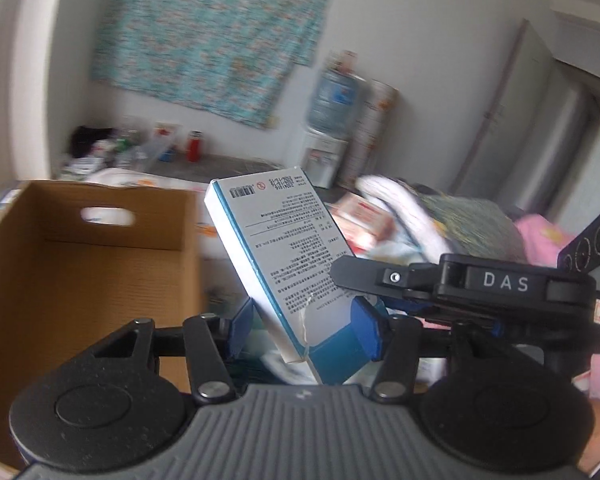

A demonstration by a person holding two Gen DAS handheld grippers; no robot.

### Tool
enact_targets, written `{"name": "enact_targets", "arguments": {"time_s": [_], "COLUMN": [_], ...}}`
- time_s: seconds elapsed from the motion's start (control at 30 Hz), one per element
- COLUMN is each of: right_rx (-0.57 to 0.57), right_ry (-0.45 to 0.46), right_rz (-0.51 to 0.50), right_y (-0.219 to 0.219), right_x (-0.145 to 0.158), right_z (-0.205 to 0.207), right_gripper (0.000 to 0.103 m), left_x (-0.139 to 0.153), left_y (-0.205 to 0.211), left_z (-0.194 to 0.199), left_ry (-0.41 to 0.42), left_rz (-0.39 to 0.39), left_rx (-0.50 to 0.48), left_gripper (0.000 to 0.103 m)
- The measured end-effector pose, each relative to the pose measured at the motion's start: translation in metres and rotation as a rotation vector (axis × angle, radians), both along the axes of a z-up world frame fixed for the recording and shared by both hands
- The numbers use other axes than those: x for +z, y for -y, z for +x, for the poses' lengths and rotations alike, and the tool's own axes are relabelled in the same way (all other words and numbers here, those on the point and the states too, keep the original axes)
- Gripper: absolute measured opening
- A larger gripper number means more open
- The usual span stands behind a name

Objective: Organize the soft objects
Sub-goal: 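Carry the medicine box with the right gripper and drop it into the cardboard box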

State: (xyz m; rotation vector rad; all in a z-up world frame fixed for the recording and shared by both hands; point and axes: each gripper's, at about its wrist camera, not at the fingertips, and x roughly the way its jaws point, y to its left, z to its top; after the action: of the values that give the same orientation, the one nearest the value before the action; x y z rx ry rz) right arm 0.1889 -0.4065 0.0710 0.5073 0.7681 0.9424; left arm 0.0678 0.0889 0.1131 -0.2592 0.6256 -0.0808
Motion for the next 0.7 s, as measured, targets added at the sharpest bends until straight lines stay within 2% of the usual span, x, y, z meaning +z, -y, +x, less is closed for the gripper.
{"name": "enact_targets", "arguments": {"time_s": [0.2,0.37,0.5,0.63,0.7], "right_rx": [0.135,0.138,0.093,0.053,0.045], "right_ry": [-0.038,-0.073,-0.099,-0.074,-0.051], "right_rz": [-0.019,-0.062,-0.131,-0.150,-0.150], "right_y": [-0.108,-0.158,-0.171,-0.148,-0.134], "right_x": [0.004,-0.008,-0.028,-0.041,-0.040], "right_z": [0.011,0.031,0.065,0.080,0.081], "right_gripper": [0.034,0.035,0.036,0.041,0.042], "left_x": [-0.005,-0.024,-0.058,-0.094,-0.110], "left_y": [-0.085,-0.125,-0.147,-0.160,-0.168], "left_z": [0.022,0.072,0.115,0.145,0.154], "left_ry": [-0.089,-0.191,-0.321,-0.460,-0.529], "left_rz": [-0.036,-0.055,-0.094,-0.061,-0.084], "left_rx": [0.134,0.128,0.089,0.093,0.114], "left_gripper": [0.054,0.054,0.054,0.054,0.054]}}
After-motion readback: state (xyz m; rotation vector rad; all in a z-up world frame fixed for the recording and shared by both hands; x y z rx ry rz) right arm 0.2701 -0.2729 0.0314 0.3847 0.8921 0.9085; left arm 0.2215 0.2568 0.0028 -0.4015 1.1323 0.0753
